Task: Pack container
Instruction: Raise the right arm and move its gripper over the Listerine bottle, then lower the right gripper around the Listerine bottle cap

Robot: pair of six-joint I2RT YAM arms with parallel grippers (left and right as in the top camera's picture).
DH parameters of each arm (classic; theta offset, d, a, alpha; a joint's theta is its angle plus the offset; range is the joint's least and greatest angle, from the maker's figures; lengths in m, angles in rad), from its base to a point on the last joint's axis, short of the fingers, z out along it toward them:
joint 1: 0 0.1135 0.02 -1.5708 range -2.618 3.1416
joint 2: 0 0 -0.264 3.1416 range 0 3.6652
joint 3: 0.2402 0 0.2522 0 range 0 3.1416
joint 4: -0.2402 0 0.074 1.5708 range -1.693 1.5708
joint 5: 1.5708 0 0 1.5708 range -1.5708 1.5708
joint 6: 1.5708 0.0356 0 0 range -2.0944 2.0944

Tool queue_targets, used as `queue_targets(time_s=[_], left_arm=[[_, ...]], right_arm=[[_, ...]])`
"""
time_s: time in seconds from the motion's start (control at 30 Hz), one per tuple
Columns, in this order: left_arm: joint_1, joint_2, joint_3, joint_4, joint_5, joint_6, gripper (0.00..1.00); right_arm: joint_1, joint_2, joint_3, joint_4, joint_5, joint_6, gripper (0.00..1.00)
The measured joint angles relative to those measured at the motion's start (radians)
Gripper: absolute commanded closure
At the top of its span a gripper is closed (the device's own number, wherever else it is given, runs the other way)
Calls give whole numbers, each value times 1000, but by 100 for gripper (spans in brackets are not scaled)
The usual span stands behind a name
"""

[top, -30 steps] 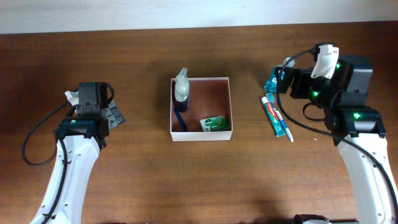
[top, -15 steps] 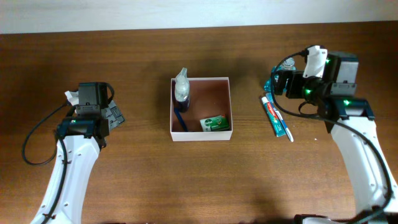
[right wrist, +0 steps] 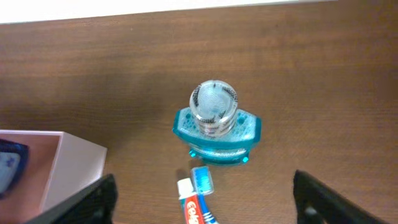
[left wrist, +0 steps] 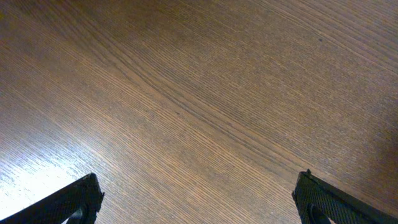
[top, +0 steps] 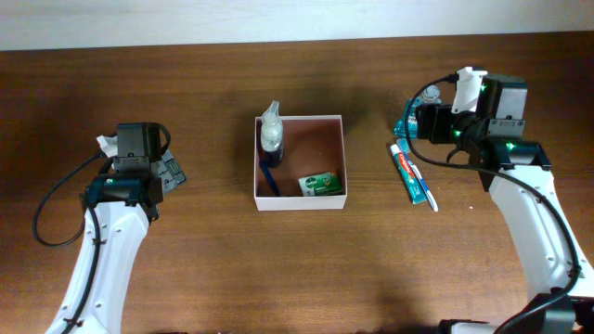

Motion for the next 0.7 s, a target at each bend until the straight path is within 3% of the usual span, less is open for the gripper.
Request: queue_targets(time_s=[0.1, 0.4, 0.7], left_arm=[[0, 0, 0, 0, 0, 0, 1], [0, 0, 0, 0, 0, 0, 1], [0, 0, 0, 0, 0, 0, 0]], right_arm=[[0, 0, 0, 21, 4, -6, 29], [28, 0, 0, 82, 43, -58, 32], [142, 11, 0, 146, 283, -87, 19]])
